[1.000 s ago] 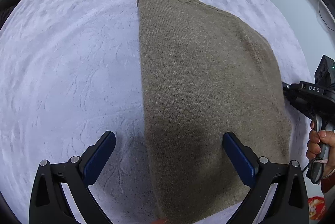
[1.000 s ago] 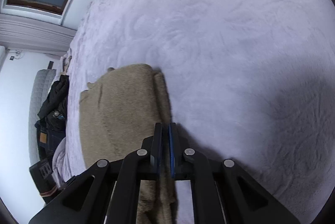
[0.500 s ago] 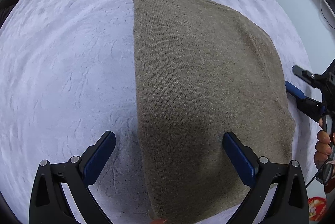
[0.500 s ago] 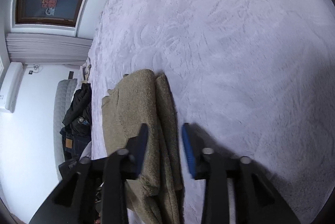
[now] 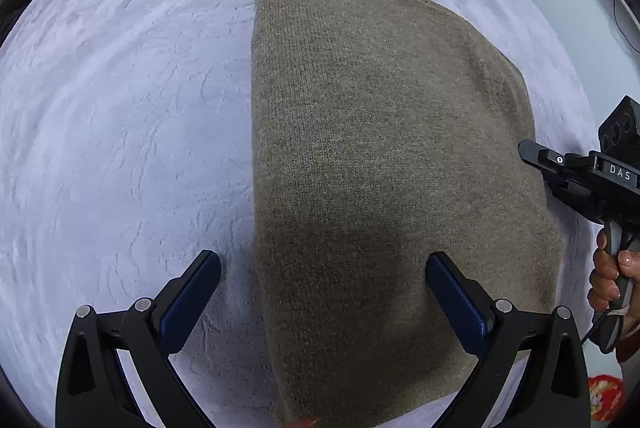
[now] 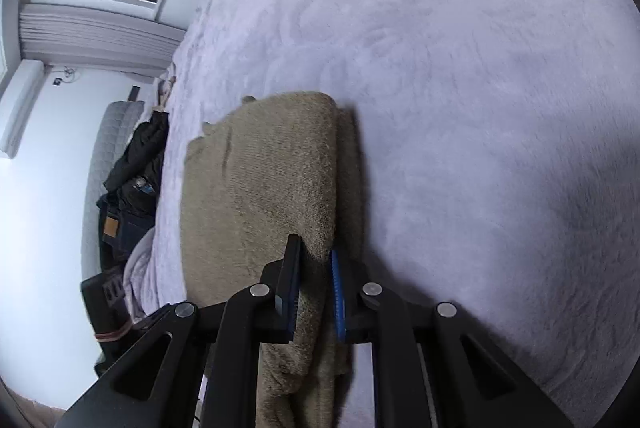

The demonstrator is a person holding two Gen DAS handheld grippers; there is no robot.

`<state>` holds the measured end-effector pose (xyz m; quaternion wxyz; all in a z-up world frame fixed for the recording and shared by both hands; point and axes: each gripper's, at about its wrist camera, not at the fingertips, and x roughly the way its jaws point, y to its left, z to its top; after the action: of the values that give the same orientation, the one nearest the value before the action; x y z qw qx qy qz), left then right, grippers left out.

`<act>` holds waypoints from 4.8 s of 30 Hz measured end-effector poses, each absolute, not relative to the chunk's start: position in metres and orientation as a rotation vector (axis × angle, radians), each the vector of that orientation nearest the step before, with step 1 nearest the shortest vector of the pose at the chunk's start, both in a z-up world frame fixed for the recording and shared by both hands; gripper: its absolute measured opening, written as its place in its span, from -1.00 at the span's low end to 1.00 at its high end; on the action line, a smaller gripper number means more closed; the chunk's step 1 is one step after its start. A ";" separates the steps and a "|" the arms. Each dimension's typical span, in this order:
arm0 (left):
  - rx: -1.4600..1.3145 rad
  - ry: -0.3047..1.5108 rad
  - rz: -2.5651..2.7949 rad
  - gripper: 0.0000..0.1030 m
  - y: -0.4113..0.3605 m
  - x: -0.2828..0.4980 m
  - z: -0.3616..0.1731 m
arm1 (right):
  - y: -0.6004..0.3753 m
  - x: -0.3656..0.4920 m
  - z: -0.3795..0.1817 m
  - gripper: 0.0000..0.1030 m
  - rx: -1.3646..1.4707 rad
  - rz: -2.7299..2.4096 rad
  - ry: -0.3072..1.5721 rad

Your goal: Fold small clothes

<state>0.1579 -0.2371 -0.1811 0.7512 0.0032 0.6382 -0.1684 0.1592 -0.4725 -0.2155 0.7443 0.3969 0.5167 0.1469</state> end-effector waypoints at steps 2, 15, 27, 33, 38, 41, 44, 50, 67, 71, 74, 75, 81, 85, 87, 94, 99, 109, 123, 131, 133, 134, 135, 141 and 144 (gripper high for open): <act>0.005 1.393 -0.360 1.00 -0.237 0.158 -0.181 | -0.475 0.160 -0.217 -0.73 0.891 0.331 1.130; -0.029 1.399 -0.438 1.00 -0.229 0.168 -0.180 | -0.502 0.134 -0.200 0.15 0.929 0.344 1.102; -0.251 1.472 -0.740 1.00 -0.218 0.196 -0.201 | -0.496 0.168 -0.216 0.15 0.889 0.487 1.168; -0.198 1.468 -0.741 1.00 -0.240 0.190 -0.207 | -0.471 0.197 -0.221 0.15 0.813 0.590 1.201; -0.188 1.472 -0.723 1.00 -0.246 0.188 -0.213 | -0.458 0.211 -0.231 0.15 0.847 0.594 1.196; -0.215 1.438 -0.692 0.80 -0.242 0.184 -0.207 | -0.462 0.209 -0.233 -0.29 0.912 0.562 1.200; -0.266 1.410 -0.697 0.36 -0.232 0.180 -0.200 | -0.461 0.203 -0.224 -0.40 0.950 0.557 1.165; -0.317 1.367 -0.740 0.07 -0.218 0.170 -0.177 | -0.452 0.192 -0.197 -0.42 0.999 0.586 1.109; -0.320 1.313 -0.769 0.07 -0.150 0.131 -0.128 | -0.352 0.113 -0.128 -0.42 1.023 0.671 1.097; -0.296 1.325 -0.727 0.08 -0.121 0.107 -0.134 | -0.322 0.100 -0.144 -0.42 1.039 0.691 1.115; -0.286 1.349 -0.669 0.08 -0.108 0.098 -0.152 | -0.300 0.102 -0.165 -0.41 1.034 0.683 1.152; -0.272 1.358 -0.643 0.08 -0.103 0.096 -0.160 | -0.294 0.103 -0.174 -0.41 1.030 0.676 1.166; -0.313 1.385 -0.541 0.20 -0.073 0.089 -0.186 | -0.297 0.109 -0.212 -0.28 0.929 0.476 1.246; -0.242 1.374 -0.491 0.31 -0.057 0.075 -0.173 | -0.300 0.104 -0.201 0.08 0.768 0.373 1.290; -0.191 1.359 -0.435 0.60 -0.060 0.072 -0.165 | -0.301 0.094 -0.187 0.08 0.728 0.349 1.293; -0.112 1.276 -0.303 1.00 -0.047 0.076 -0.140 | -0.296 0.036 -0.158 0.08 0.829 0.399 1.263; -0.098 1.279 -0.284 1.00 -0.053 0.089 -0.135 | -0.273 0.029 -0.184 -0.47 0.883 0.409 1.344; -0.062 1.332 -0.247 1.00 -0.079 0.084 -0.155 | -0.268 0.016 -0.186 -0.75 0.577 0.269 1.355; 0.038 1.367 -0.210 1.00 -0.085 0.045 -0.149 | -0.281 -0.013 -0.187 -0.75 0.643 0.221 1.341; 0.085 1.429 -0.210 1.00 -0.087 0.028 -0.139 | -0.292 -0.031 -0.176 -0.74 0.621 0.116 1.409; 0.086 1.439 -0.214 1.00 -0.088 0.025 -0.134 | -0.293 -0.036 -0.168 -0.74 0.615 0.098 1.404; 0.088 1.439 -0.215 1.00 -0.088 0.024 -0.130 | -0.293 -0.037 -0.163 -0.74 0.608 0.092 1.402; 0.090 1.437 -0.215 1.00 -0.089 0.024 -0.125 | -0.291 -0.037 -0.158 -0.73 0.603 0.089 1.397; 0.087 1.417 -0.210 1.00 -0.091 0.023 -0.097 | -0.275 -0.026 -0.123 -0.52 0.550 0.080 1.373; 0.083 1.418 -0.196 1.00 -0.089 0.023 -0.089 | -0.264 -0.018 -0.107 0.34 0.511 0.077 1.367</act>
<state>0.0233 -0.0892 -0.0890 0.7538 0.0379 0.6498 -0.0900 -0.0183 -0.2635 -0.1068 0.7448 0.2334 0.6241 0.0350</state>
